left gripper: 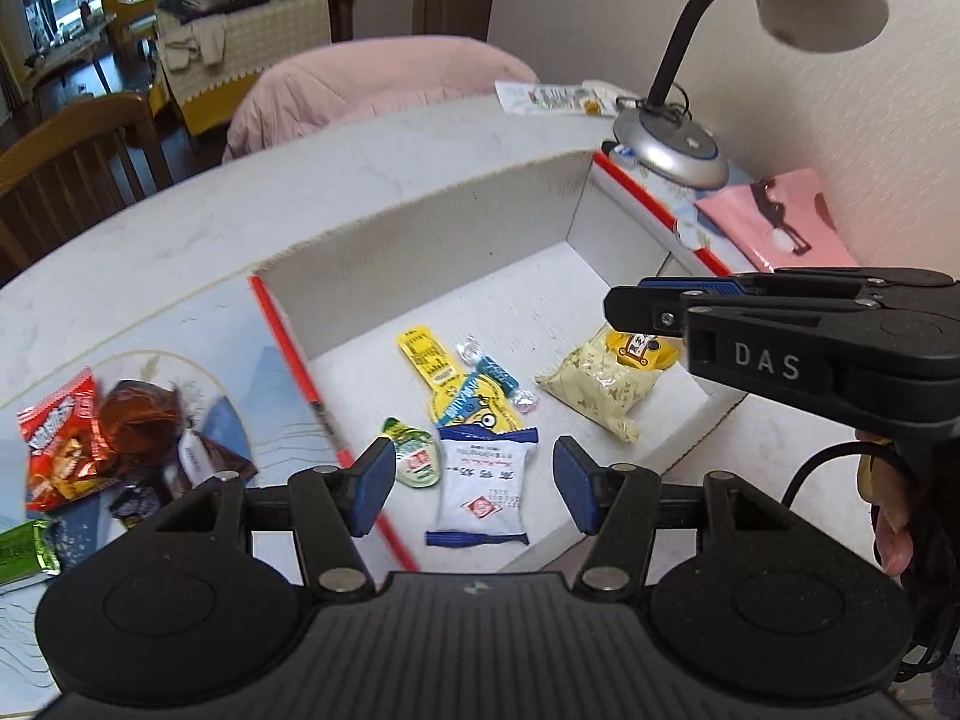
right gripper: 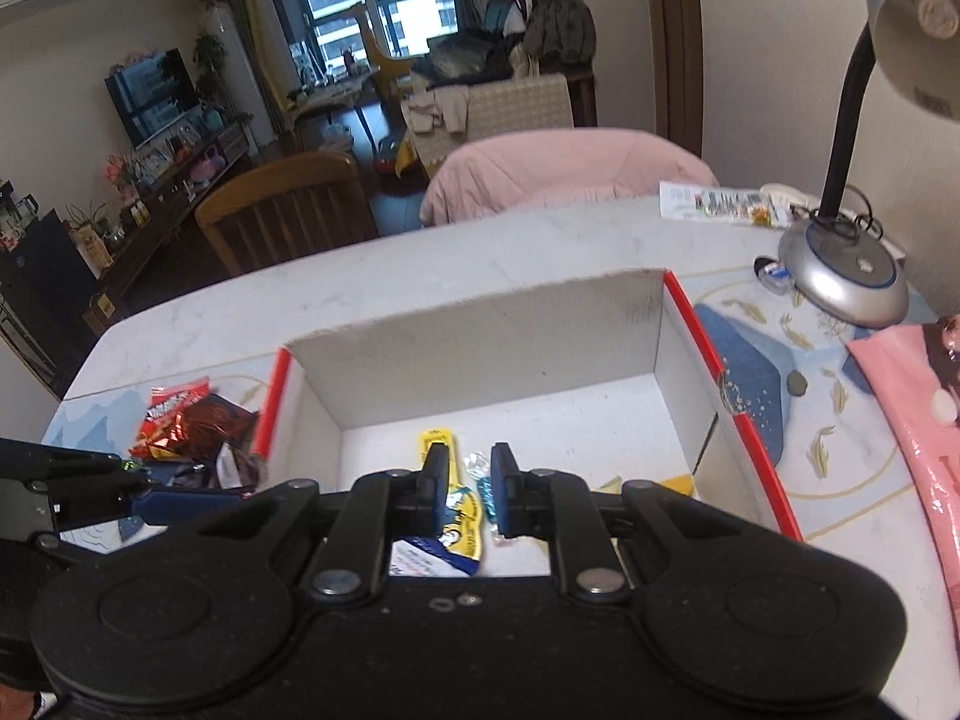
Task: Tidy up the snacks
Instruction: 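Open both grippers to drop the milk bag and candy into the box, then withdraw both grippers from the box back over the snacks on the mat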
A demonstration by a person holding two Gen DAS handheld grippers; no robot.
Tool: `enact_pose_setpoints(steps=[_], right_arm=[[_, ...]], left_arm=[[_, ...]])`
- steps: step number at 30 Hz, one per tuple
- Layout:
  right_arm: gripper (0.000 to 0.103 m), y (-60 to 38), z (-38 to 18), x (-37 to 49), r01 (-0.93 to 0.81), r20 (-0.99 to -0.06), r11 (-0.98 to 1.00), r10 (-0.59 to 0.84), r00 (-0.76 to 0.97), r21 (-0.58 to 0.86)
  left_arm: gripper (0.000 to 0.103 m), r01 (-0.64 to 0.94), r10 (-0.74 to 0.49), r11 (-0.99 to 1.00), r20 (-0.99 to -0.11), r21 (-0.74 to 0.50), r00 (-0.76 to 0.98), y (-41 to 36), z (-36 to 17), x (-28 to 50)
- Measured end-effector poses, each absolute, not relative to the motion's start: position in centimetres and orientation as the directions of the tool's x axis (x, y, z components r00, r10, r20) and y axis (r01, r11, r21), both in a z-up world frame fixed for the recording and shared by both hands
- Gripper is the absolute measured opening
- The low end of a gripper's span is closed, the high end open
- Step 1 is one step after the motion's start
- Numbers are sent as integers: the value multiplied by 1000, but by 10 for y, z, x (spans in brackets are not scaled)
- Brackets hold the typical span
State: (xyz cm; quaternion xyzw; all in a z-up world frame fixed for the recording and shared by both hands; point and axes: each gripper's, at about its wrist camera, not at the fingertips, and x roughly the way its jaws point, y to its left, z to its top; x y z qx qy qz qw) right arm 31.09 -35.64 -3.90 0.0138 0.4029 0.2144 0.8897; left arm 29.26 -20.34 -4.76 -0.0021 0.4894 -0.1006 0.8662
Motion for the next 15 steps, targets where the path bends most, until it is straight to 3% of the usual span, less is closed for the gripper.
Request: enact_pose_setpoints(steps=[15], right_arm=[[13,-304,2,244,-387,-632,902,414,655,189]], left_arm=[[57,154,-208,978,-765,-143,610,-127,-8,233]])
